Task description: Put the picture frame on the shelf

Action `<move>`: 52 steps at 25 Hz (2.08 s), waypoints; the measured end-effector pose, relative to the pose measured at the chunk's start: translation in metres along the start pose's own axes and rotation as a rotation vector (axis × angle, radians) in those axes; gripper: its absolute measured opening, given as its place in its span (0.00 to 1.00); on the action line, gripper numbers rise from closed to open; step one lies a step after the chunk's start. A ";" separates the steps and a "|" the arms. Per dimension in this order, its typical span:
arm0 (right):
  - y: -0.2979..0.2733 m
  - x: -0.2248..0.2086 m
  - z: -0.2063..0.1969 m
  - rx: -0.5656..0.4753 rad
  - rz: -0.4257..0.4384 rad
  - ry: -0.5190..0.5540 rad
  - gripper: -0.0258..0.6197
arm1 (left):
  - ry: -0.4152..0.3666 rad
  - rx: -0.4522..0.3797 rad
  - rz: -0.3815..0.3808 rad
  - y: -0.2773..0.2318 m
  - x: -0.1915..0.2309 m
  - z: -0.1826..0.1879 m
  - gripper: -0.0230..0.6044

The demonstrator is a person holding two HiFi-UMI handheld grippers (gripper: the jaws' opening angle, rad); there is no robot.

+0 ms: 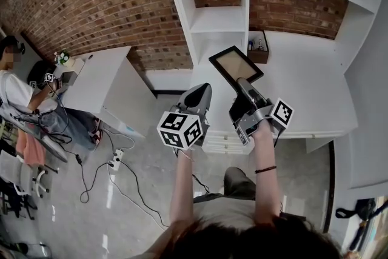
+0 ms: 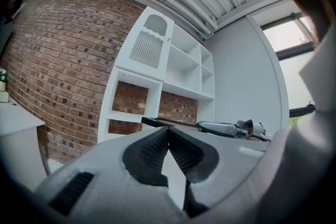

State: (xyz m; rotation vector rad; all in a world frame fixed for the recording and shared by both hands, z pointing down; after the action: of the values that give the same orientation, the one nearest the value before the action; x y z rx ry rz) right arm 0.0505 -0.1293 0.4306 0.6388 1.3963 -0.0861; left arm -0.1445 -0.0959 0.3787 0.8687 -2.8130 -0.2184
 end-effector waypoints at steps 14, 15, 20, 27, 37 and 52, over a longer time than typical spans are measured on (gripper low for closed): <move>-0.054 -0.023 0.030 0.015 -0.023 -0.011 0.15 | 0.010 0.008 0.019 -0.048 0.033 -0.009 0.05; -0.059 -0.024 0.031 0.018 -0.024 -0.012 0.15 | 0.012 0.007 0.021 -0.051 0.036 -0.010 0.05; -0.082 -0.028 0.040 0.031 -0.022 -0.011 0.15 | 0.016 0.002 0.029 -0.070 0.051 -0.008 0.05; -0.105 -0.032 0.053 0.034 -0.024 -0.015 0.15 | 0.024 0.002 0.037 -0.092 0.063 -0.010 0.05; -0.140 -0.036 0.075 0.050 -0.028 -0.018 0.15 | 0.043 0.007 0.058 -0.121 0.077 -0.017 0.05; -0.192 -0.054 0.096 0.103 -0.018 -0.051 0.15 | 0.019 -0.009 0.135 -0.150 0.105 -0.017 0.05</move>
State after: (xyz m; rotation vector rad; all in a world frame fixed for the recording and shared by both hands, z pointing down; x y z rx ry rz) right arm 0.0437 -0.3495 0.4142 0.7046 1.3551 -0.1884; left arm -0.1442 -0.2800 0.3805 0.6725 -2.8361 -0.2014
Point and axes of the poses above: the fingertips, and each gripper's own axes: y backward along the fingers, x to its left, z out of its top, the point moved 8 cm from there along y, backward along the fingers, and after that the axes turned 10 degrees about -x, right-handed, at the moved point
